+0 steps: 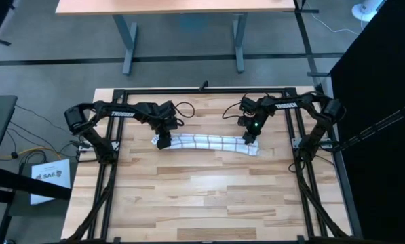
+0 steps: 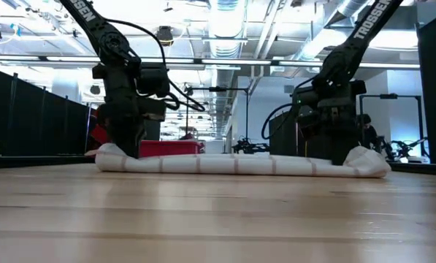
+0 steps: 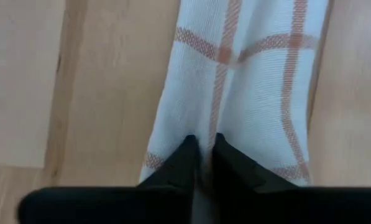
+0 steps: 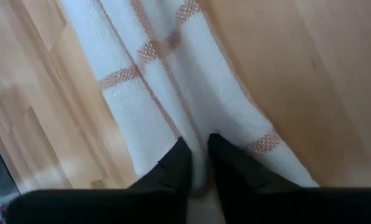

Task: Roll towel
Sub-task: Roll the white squared towel

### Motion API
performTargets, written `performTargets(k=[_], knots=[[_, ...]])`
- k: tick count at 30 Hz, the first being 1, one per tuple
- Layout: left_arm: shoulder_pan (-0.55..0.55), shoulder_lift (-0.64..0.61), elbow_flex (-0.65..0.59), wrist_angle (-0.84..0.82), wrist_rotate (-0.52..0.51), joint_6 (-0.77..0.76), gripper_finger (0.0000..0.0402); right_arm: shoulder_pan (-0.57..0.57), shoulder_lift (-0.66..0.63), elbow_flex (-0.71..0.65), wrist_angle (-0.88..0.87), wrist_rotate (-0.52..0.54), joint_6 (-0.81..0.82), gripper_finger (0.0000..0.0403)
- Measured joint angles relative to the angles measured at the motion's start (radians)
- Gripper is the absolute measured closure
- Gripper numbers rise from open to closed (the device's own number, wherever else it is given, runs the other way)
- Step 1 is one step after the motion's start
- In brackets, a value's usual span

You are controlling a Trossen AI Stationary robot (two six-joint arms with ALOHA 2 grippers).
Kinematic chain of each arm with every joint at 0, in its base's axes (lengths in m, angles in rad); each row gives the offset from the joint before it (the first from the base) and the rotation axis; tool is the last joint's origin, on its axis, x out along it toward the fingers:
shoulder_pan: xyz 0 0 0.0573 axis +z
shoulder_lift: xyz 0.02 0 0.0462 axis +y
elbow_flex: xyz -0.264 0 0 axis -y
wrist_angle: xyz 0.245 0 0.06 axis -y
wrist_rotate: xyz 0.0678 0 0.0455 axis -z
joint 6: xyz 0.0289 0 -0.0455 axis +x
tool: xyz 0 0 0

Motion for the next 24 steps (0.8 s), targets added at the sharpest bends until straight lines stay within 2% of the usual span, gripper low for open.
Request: performTargets(k=[4,8,12,18,20,22,24], knots=[[0.001,-0.023,-0.003,-0.024,-0.003,-0.017,0.0302,-0.015,-0.034,-0.003,-0.009,0.000,-0.002,0.0297],[0.001,-0.083,-0.005,-0.037,-0.048,-0.010,0.0272,-0.043,-0.128,-0.003,-0.019,0.021,-0.014,0.0282],[0.002,-0.155,-0.005,-0.036,-0.174,0.000,0.0262,-0.082,-0.224,-0.003,-0.015,0.020,-0.014,0.0280],[0.012,-0.235,-0.003,0.013,-0.238,-0.008,0.0263,-0.111,-0.291,-0.002,0.009,0.022,0.000,0.0279],[0.021,-0.256,-0.003,0.028,-0.211,-0.068,0.0264,-0.103,-0.295,-0.002,0.014,0.008,0.009,0.0279],[0.035,-0.273,-0.002,0.035,-0.088,-0.139,0.0264,-0.087,-0.295,-0.002,0.021,-0.058,0.010,0.0279],[0.047,-0.277,-0.001,0.035,0.078,-0.211,0.0264,-0.060,-0.295,-0.002,0.047,-0.132,0.029,0.0279]])
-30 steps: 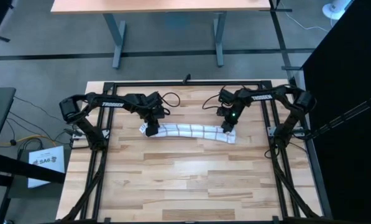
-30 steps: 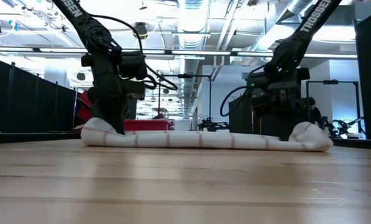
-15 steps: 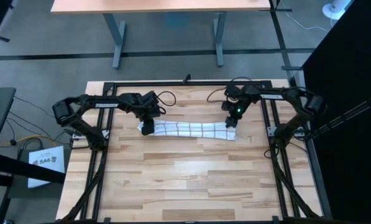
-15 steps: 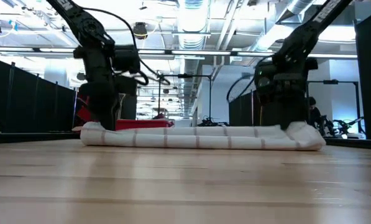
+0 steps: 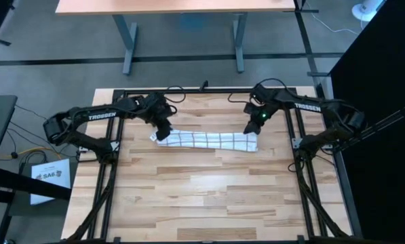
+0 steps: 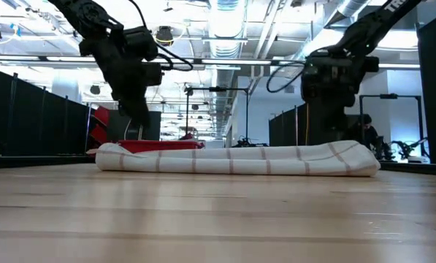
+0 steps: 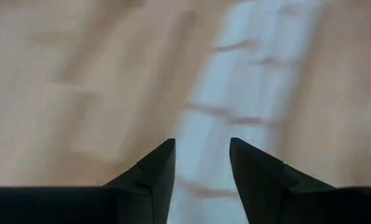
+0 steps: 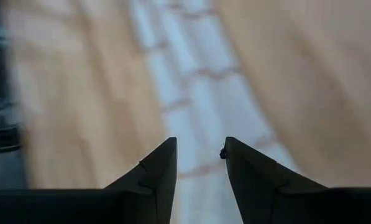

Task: Roll towel
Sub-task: Roll the white squared towel

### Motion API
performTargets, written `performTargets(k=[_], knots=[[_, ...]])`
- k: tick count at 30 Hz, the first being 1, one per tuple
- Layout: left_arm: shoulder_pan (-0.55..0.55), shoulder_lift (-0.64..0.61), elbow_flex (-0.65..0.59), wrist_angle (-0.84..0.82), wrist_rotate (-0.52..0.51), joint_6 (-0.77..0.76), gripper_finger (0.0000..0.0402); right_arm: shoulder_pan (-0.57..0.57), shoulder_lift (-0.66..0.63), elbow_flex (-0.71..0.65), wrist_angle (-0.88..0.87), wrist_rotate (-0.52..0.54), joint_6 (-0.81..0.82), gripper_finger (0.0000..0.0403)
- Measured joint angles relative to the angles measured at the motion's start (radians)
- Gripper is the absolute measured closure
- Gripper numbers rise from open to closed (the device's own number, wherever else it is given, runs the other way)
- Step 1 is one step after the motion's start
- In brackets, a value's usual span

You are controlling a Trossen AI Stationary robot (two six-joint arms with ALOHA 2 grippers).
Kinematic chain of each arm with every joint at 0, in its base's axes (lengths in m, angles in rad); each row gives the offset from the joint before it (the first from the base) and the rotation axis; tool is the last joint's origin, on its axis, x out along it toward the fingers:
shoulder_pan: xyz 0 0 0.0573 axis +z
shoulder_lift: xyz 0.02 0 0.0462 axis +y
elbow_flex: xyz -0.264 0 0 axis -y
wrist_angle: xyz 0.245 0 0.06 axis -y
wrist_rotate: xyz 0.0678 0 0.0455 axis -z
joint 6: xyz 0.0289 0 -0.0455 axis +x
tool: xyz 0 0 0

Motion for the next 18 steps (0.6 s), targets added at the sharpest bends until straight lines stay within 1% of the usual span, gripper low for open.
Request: performTargets(k=[2,4,7,11,14,16,18], knots=[[0.001,0.000,-0.001,-0.003,0.121,-0.066,0.0264,0.032,0.000,0.001,0.029,-0.059,0.014,0.0280],[-0.008,0.004,-0.010,0.009,0.200,-0.093,0.0264,0.064,0.000,0.001,0.051,-0.106,0.019,0.0283],[-0.016,0.023,-0.038,0.012,0.221,-0.089,0.0264,0.101,0.022,-0.004,0.098,-0.152,0.039,0.0285],[0.002,0.037,-0.099,0.026,0.274,-0.093,0.0265,0.104,0.061,-0.066,0.188,-0.246,0.106,0.0286],[0.012,0.037,-0.146,0.094,0.310,-0.116,0.0265,0.104,0.083,-0.102,0.243,-0.263,0.126,0.0286],[0.023,0.037,-0.164,0.132,0.330,-0.128,0.0265,0.101,0.088,-0.117,0.302,-0.288,0.144,0.0286],[0.028,0.037,-0.179,0.173,0.338,-0.131,0.0265,0.092,0.094,-0.137,0.324,-0.297,0.153,0.0286]])
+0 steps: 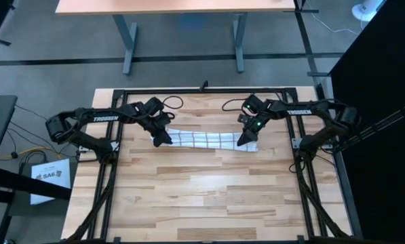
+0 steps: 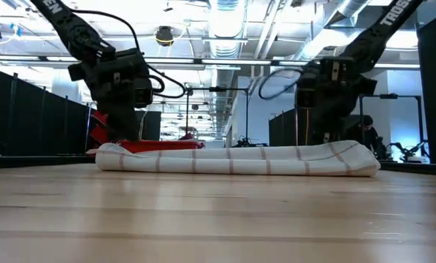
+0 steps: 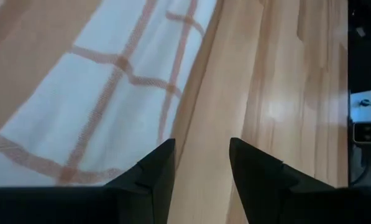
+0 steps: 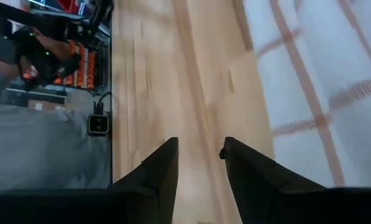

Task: Roll towel
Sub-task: Roll the white squared towel

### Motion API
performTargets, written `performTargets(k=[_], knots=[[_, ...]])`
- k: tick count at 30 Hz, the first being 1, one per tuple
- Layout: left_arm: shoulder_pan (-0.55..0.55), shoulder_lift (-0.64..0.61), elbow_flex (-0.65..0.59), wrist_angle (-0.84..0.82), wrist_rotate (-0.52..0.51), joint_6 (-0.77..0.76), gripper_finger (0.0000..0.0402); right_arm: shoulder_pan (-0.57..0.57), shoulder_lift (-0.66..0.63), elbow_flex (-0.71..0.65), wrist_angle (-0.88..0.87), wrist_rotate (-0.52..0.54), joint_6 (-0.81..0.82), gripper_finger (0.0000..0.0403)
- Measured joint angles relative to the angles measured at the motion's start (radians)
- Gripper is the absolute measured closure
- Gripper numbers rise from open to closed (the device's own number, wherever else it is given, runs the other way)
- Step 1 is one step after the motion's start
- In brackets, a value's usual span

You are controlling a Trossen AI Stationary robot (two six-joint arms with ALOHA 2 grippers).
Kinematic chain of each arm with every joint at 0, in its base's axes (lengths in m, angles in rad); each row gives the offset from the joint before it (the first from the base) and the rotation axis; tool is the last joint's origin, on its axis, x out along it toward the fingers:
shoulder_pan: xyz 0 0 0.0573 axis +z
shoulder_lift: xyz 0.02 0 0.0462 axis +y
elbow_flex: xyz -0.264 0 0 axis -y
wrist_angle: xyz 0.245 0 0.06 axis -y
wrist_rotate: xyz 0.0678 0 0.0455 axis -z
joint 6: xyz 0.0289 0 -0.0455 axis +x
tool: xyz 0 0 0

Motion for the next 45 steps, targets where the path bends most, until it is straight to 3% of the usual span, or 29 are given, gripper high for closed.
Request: performTargets(k=[5,15,26,32,39,45], knots=[[0.013,0.000,-0.058,0.115,0.002,-0.035,0.0265,-0.049,0.016,-0.050,0.006,0.025,-0.022,0.0286],[0.017,0.000,-0.154,0.188,0.002,-0.070,0.0265,-0.065,0.016,-0.142,-0.002,0.120,-0.042,0.0286],[0.049,-0.002,-0.255,0.257,0.006,-0.102,0.0266,-0.130,0.011,-0.209,-0.005,0.109,-0.052,0.0286],[0.049,0.000,-0.209,0.259,0.058,-0.181,0.0266,-0.125,-0.024,-0.119,-0.028,0.104,0.019,0.0286],[0.045,0.000,-0.085,0.269,0.089,-0.202,0.0266,-0.026,-0.044,-0.009,-0.004,0.076,0.093,0.0286],[0.055,0.000,-0.067,0.246,0.019,-0.105,0.0265,0.035,0.001,0.005,0.083,0.113,0.128,0.0286]])
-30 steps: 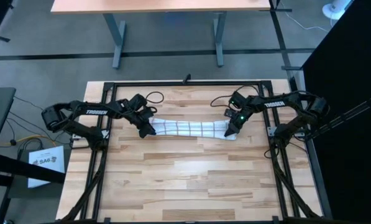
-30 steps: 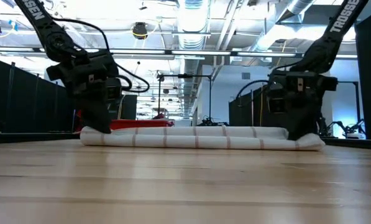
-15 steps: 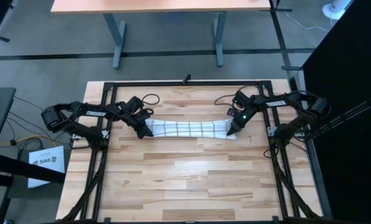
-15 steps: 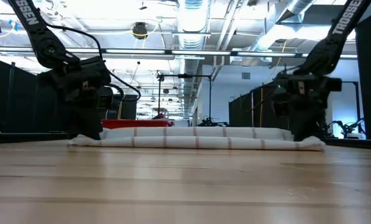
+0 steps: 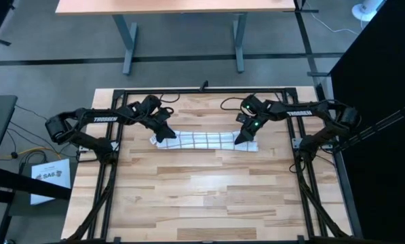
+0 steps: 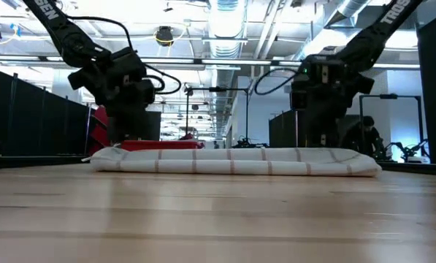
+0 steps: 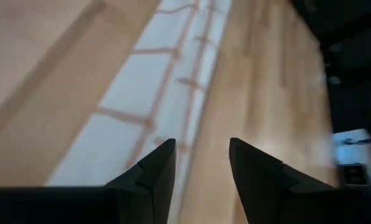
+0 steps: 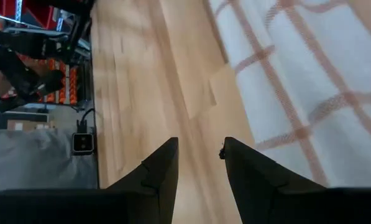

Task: Roll towel
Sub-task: Roll the white squared towel

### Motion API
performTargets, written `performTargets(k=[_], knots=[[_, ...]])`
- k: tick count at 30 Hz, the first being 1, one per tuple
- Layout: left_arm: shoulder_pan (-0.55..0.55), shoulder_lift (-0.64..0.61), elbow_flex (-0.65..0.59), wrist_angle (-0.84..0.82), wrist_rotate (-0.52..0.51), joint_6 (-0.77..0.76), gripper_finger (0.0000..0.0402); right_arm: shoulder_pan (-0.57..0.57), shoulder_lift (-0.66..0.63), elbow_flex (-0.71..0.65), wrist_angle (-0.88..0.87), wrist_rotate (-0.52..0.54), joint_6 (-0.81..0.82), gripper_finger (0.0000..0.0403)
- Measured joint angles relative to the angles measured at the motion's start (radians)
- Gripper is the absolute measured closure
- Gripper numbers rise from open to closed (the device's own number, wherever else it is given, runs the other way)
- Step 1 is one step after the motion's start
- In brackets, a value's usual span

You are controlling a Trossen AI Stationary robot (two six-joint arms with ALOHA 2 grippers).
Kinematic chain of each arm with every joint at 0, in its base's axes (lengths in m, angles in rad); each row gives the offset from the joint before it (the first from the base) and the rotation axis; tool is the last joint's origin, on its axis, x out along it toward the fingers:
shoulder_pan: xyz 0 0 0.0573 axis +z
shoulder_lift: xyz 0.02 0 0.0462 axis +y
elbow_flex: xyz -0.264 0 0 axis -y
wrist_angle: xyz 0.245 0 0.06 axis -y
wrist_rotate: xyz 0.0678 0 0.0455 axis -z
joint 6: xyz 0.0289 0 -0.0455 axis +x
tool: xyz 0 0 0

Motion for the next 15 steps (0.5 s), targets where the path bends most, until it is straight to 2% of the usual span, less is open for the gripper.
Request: performTargets(k=[4,10,15], knots=[[0.021,0.031,-0.023,0.021,-0.028,-0.003,0.0265,-0.001,0.083,0.000,0.034,0.008,0.012,0.0286],[0.029,0.100,-0.023,0.076,-0.022,-0.031,0.0265,-0.010,0.197,0.001,0.191,0.007,0.063,0.0286],[0.029,0.170,-0.026,0.065,-0.020,-0.020,0.0265,-0.037,0.244,0.005,0.140,-0.021,0.019,0.0286]])
